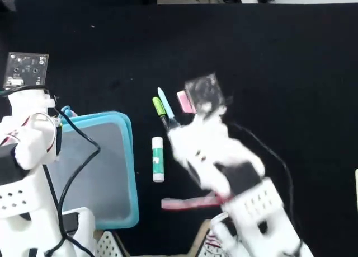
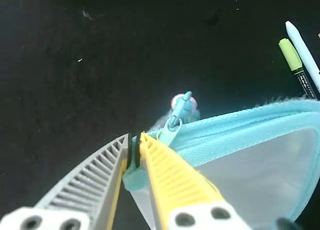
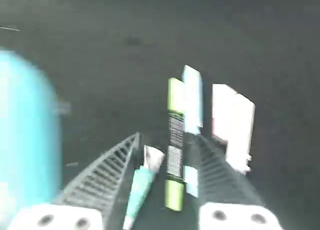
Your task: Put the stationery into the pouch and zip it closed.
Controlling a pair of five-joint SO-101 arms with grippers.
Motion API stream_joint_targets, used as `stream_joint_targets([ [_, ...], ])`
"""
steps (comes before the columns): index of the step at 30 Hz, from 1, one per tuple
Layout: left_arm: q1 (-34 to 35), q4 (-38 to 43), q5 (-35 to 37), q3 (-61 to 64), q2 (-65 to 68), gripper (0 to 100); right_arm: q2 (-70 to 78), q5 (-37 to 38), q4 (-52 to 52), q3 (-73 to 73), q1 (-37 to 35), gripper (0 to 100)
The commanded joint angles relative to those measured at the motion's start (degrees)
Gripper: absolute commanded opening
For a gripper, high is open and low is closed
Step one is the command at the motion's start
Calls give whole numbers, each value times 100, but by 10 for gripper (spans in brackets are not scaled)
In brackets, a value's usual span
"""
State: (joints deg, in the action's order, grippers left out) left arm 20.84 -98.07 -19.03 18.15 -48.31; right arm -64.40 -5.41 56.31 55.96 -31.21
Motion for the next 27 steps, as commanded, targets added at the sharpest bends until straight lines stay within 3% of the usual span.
stream_joint_targets([
  [1,207,-299,-114,831,-97,29,-927,308,202,268,-1248,313],
  [9,215,-299,-114,831,-519,29,-1156,396,-1811,1613,-2365,304],
  [17,251,-299,-114,840,-941,29,-1121,387,-2127,1666,-2611,306],
  [22,215,-299,-105,840,-1187,29,-1121,-202,-2145,1640,-2611,308],
  [27,215,-299,-105,840,-1345,29,-1121,9,-2145,1640,-2681,303],
])
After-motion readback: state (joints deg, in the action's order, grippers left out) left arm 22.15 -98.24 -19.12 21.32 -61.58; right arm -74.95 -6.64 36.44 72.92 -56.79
